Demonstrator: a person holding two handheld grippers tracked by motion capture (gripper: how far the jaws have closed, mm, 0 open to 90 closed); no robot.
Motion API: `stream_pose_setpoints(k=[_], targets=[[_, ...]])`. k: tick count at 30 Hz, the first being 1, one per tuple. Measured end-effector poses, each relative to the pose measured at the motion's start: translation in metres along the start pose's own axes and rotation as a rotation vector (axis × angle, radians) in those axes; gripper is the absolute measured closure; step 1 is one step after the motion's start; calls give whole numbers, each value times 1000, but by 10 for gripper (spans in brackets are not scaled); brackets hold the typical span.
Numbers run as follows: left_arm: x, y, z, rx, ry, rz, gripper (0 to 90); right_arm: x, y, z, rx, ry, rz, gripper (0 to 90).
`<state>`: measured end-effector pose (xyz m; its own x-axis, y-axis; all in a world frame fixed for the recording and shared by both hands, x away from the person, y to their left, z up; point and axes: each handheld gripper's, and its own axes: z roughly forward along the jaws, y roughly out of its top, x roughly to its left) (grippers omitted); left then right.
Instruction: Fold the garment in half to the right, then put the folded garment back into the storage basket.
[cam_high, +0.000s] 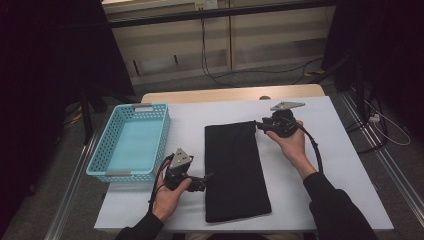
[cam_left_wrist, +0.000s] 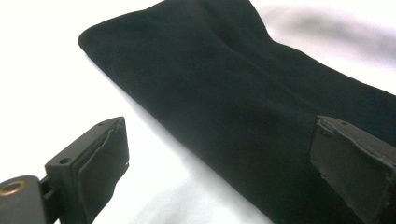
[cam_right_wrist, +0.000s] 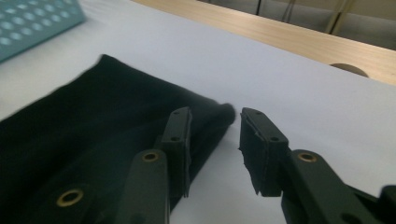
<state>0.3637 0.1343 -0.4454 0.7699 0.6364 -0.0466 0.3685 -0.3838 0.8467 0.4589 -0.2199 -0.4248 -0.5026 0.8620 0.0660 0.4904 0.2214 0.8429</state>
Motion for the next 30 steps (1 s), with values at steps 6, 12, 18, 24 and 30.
stream_pose_setpoints(k=[6,12,18,24,30], targets=[[-3,2,-8,-45,5,-17,52,21,-16,-28,-23,90,-14,551],[-4,2,-10,-52,15,-11,52,36,-32,-47,-19,137,-67,460],[-3,2,-10,-43,20,-21,52,57,-49,-63,-8,208,-119,419],[-3,1,-11,-38,46,-24,48,83,-53,-79,34,272,-183,417],[1,-1,-9,-27,35,-31,48,101,-63,-92,47,336,-208,397]])
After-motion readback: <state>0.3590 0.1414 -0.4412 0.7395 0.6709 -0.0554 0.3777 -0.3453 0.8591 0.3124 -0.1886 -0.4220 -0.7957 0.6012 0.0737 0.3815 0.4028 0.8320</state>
